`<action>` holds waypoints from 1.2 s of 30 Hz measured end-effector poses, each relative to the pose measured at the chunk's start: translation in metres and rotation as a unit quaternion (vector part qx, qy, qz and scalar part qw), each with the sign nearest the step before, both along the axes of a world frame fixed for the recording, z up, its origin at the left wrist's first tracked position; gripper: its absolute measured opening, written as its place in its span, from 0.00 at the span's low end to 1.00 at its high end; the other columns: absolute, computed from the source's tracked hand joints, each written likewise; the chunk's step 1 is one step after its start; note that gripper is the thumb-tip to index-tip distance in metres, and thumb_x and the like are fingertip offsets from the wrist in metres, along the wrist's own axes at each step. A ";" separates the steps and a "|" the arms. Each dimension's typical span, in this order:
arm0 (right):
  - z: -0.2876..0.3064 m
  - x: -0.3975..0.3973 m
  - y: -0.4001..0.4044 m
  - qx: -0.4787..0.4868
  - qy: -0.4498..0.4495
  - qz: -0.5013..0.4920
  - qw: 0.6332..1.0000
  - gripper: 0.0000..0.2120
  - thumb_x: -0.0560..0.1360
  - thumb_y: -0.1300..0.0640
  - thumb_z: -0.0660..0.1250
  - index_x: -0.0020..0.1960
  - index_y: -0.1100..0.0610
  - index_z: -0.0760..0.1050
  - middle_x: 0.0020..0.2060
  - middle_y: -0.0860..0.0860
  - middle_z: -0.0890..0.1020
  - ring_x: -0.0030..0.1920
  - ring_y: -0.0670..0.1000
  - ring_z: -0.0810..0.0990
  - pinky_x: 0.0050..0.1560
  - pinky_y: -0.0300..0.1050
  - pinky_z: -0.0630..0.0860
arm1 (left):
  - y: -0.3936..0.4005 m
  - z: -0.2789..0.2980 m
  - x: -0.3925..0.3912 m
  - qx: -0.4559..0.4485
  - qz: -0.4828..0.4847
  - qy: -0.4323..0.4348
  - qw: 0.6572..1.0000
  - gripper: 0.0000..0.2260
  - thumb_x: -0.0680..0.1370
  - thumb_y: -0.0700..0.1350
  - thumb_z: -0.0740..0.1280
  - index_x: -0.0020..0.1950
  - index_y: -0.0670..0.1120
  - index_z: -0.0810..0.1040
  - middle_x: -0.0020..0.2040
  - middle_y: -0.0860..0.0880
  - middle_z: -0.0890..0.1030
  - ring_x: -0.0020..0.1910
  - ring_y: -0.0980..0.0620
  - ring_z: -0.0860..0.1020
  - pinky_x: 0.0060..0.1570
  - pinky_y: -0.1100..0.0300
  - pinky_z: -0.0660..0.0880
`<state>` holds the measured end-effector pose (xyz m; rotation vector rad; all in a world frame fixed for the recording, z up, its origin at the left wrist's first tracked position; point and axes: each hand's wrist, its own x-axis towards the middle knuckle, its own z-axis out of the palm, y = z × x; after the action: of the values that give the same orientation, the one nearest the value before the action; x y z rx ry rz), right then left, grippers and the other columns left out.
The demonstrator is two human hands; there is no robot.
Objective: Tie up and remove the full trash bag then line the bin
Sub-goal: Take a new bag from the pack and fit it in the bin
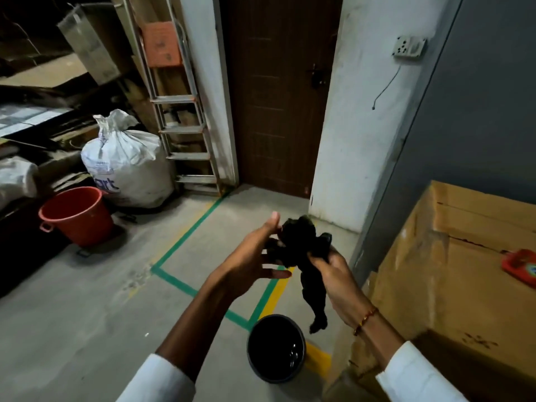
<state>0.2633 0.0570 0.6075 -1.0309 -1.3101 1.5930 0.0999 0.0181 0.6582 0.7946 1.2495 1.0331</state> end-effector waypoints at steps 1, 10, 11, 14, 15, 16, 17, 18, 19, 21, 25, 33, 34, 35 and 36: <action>-0.004 -0.006 -0.002 0.005 -0.013 0.006 1.000 0.10 0.81 0.62 0.60 0.56 0.53 0.77 0.43 0.48 0.84 0.41 0.41 0.82 0.43 0.34 0.77 | 0.003 -0.002 -0.004 -0.004 -0.019 0.012 1.000 0.22 0.77 0.63 0.62 0.59 0.47 0.79 0.53 0.43 0.82 0.50 0.45 0.82 0.49 0.49 0.81; -0.056 -0.018 0.004 0.014 -0.166 -0.038 0.985 0.11 0.80 0.60 0.61 0.53 0.46 0.77 0.49 0.46 0.82 0.50 0.43 0.79 0.56 0.49 0.76 | 0.017 -0.061 -0.017 -0.026 0.033 0.040 0.998 0.02 0.79 0.37 0.64 0.47 0.41 0.74 0.37 0.39 0.75 0.37 0.45 0.77 0.45 0.44 0.82; -0.061 -0.017 0.007 0.004 -0.174 -0.042 0.984 0.11 0.80 0.60 0.61 0.54 0.44 0.76 0.51 0.46 0.82 0.53 0.45 0.79 0.59 0.52 0.77 | 0.019 -0.068 -0.016 -0.031 0.042 0.039 0.998 0.03 0.79 0.38 0.63 0.46 0.42 0.73 0.37 0.39 0.76 0.37 0.44 0.78 0.47 0.45 0.81; -0.073 -0.014 0.014 -0.006 -0.181 -0.046 0.982 0.11 0.79 0.59 0.64 0.51 0.41 0.74 0.52 0.49 0.81 0.54 0.49 0.79 0.60 0.57 0.77 | 0.024 -0.084 -0.014 -0.052 0.073 0.006 0.996 0.04 0.80 0.40 0.62 0.50 0.42 0.75 0.42 0.39 0.80 0.41 0.44 0.80 0.42 0.50 0.82; -0.075 -0.014 0.016 -0.006 -0.185 -0.046 0.982 0.11 0.79 0.58 0.64 0.50 0.40 0.74 0.51 0.50 0.81 0.53 0.51 0.80 0.59 0.58 0.77 | 0.026 -0.089 -0.013 -0.068 0.079 -0.006 0.995 0.06 0.80 0.41 0.62 0.53 0.41 0.76 0.44 0.39 0.81 0.44 0.42 0.81 0.41 0.51 0.82; -0.079 -0.013 0.020 -0.006 -0.191 -0.045 0.981 0.11 0.79 0.57 0.64 0.50 0.40 0.74 0.51 0.51 0.81 0.53 0.53 0.80 0.57 0.59 0.78 | 0.029 -0.094 -0.012 -0.085 0.082 -0.017 0.993 0.07 0.81 0.41 0.61 0.55 0.41 0.76 0.46 0.40 0.82 0.46 0.41 0.82 0.43 0.50 0.82; -0.084 -0.011 0.024 -0.009 -0.199 -0.044 0.979 0.11 0.79 0.57 0.64 0.49 0.40 0.74 0.49 0.52 0.82 0.52 0.55 0.81 0.56 0.60 0.78 | 0.032 -0.099 -0.011 -0.099 0.083 -0.027 0.991 0.07 0.81 0.42 0.61 0.56 0.42 0.76 0.46 0.41 0.82 0.47 0.40 0.82 0.45 0.48 0.82; -0.090 -0.010 0.029 -0.011 -0.204 -0.042 0.978 0.12 0.79 0.58 0.64 0.49 0.40 0.74 0.48 0.53 0.82 0.52 0.57 0.81 0.55 0.61 0.78 | 0.034 -0.104 -0.010 -0.110 0.081 -0.028 0.990 0.07 0.81 0.42 0.61 0.55 0.43 0.77 0.46 0.42 0.82 0.47 0.41 0.82 0.47 0.46 0.81; -0.096 -0.009 0.034 -0.013 -0.206 -0.039 0.978 0.13 0.79 0.59 0.64 0.49 0.39 0.74 0.47 0.52 0.82 0.51 0.57 0.81 0.54 0.60 0.79 | 0.037 -0.111 -0.010 -0.117 0.080 -0.023 0.990 0.06 0.81 0.42 0.61 0.54 0.44 0.77 0.46 0.43 0.83 0.47 0.42 0.82 0.49 0.46 0.80; -0.108 -0.007 0.043 -0.013 -0.207 -0.033 0.978 0.15 0.79 0.62 0.62 0.48 0.41 0.73 0.46 0.51 0.82 0.50 0.53 0.81 0.52 0.57 0.80 | 0.045 -0.123 -0.009 -0.128 0.083 -0.005 0.988 0.06 0.81 0.42 0.62 0.53 0.45 0.78 0.48 0.44 0.82 0.47 0.45 0.82 0.49 0.48 0.80; -0.134 -0.003 0.052 -0.035 -0.217 -0.025 0.975 0.08 0.80 0.59 0.63 0.47 0.47 0.76 0.42 0.49 0.83 0.41 0.49 0.83 0.43 0.47 0.80 | 0.058 -0.149 -0.006 -0.128 0.084 0.044 0.987 0.08 0.81 0.41 0.62 0.56 0.41 0.77 0.47 0.46 0.82 0.45 0.53 0.81 0.40 0.60 0.81; -0.194 0.004 0.037 -0.093 -0.244 -0.054 0.964 0.10 0.79 0.63 0.62 0.51 0.51 0.78 0.43 0.48 0.83 0.46 0.49 0.81 0.45 0.39 0.76 | 0.062 -0.219 -0.004 -0.145 0.021 0.075 0.986 0.10 0.79 0.40 0.64 0.61 0.45 0.77 0.52 0.49 0.80 0.47 0.58 0.79 0.44 0.62 0.78; -0.203 0.003 0.035 -0.094 -0.247 -0.060 0.963 0.10 0.78 0.64 0.62 0.51 0.51 0.78 0.43 0.48 0.83 0.46 0.48 0.81 0.44 0.35 0.74 | 0.062 -0.229 -0.007 -0.145 0.011 0.075 0.986 0.11 0.79 0.40 0.65 0.62 0.45 0.77 0.54 0.49 0.80 0.50 0.56 0.79 0.46 0.61 0.79; -0.212 0.001 0.033 -0.096 -0.249 -0.063 0.962 0.10 0.78 0.64 0.62 0.50 0.51 0.78 0.43 0.47 0.83 0.46 0.48 0.80 0.43 0.32 0.73 | 0.063 -0.241 -0.010 -0.148 -0.002 0.078 0.986 0.12 0.79 0.40 0.65 0.62 0.46 0.76 0.57 0.48 0.80 0.54 0.53 0.79 0.47 0.60 0.79; -0.222 -0.001 0.032 -0.103 -0.250 -0.065 0.961 0.10 0.78 0.64 0.62 0.50 0.51 0.77 0.42 0.47 0.82 0.47 0.48 0.80 0.44 0.31 0.74 | 0.063 -0.253 -0.014 -0.152 -0.016 0.081 0.985 0.12 0.79 0.41 0.65 0.63 0.46 0.77 0.59 0.47 0.80 0.57 0.51 0.79 0.46 0.61 0.79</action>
<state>0.2625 0.0889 0.3851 -1.6955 -1.3784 1.4407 0.0857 0.0810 0.4047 0.6675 1.4878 0.7384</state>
